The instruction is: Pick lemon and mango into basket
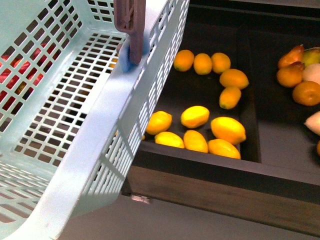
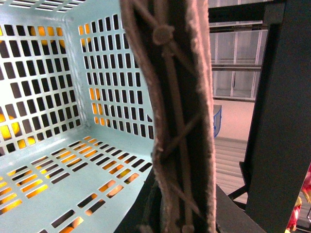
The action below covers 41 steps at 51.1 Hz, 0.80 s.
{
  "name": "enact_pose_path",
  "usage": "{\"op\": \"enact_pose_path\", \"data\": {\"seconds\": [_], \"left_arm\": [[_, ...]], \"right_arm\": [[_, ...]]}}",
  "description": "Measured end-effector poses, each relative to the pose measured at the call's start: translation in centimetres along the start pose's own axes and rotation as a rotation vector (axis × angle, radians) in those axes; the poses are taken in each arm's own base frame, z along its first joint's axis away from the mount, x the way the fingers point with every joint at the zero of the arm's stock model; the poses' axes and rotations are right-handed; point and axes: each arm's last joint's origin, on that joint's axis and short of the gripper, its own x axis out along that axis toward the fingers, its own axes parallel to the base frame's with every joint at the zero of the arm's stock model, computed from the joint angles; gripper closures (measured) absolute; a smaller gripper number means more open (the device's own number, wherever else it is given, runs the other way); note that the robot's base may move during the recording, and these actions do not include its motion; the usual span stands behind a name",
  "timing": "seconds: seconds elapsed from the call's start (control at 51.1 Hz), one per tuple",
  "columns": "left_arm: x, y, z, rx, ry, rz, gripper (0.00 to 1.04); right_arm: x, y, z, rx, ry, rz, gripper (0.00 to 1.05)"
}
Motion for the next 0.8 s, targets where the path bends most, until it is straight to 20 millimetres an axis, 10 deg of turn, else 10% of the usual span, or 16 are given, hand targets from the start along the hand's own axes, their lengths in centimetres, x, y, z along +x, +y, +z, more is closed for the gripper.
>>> {"op": "enact_pose_path", "data": {"seconds": [0.803], "left_arm": [[0.04, 0.04, -0.02, 0.001, 0.002, 0.002, 0.98]], "right_arm": [[0.01, 0.0, -0.01, 0.0, 0.002, 0.0, 0.09]]}}
